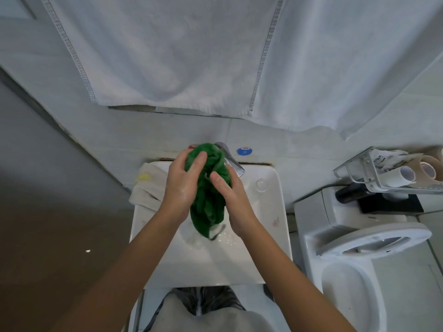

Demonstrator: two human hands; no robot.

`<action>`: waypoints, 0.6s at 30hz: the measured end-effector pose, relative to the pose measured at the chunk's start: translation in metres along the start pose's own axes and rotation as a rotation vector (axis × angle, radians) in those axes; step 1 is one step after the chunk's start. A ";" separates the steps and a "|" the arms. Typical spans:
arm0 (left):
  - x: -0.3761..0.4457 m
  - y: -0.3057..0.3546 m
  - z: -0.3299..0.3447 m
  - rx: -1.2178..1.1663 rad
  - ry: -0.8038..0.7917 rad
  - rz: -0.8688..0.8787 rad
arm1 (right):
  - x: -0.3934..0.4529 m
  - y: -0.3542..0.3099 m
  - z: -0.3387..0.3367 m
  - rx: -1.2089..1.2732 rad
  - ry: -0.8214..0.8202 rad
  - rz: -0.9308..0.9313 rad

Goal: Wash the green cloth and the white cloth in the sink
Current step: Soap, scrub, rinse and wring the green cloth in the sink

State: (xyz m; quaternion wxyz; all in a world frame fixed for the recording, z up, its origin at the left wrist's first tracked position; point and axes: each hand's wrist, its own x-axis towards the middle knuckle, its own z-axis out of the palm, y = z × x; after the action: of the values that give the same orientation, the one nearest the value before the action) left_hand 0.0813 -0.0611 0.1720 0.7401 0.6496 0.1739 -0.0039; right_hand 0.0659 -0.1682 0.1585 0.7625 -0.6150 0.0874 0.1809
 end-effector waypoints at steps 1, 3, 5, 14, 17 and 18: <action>-0.002 -0.002 -0.001 0.069 -0.048 0.029 | 0.000 -0.002 -0.002 0.019 -0.009 0.015; -0.008 -0.004 -0.002 0.084 -0.158 0.047 | 0.001 -0.008 -0.006 0.037 -0.014 0.039; -0.012 -0.006 -0.002 0.106 -0.252 0.094 | 0.004 -0.014 -0.010 0.019 -0.001 0.038; -0.015 -0.018 -0.005 0.212 -0.106 0.191 | 0.009 -0.013 -0.010 0.142 0.152 -0.080; -0.008 -0.022 -0.010 0.216 -0.285 0.066 | 0.011 -0.013 -0.006 0.322 0.145 -0.120; -0.007 -0.024 -0.012 0.158 -0.375 -0.003 | 0.011 -0.014 -0.004 0.363 0.128 -0.139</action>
State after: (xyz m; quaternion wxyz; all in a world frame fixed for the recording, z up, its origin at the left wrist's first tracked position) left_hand 0.0663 -0.0546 0.1498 0.7063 0.6932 0.0331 -0.1395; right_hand 0.0820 -0.1729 0.1658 0.8643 -0.4824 0.1245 0.0698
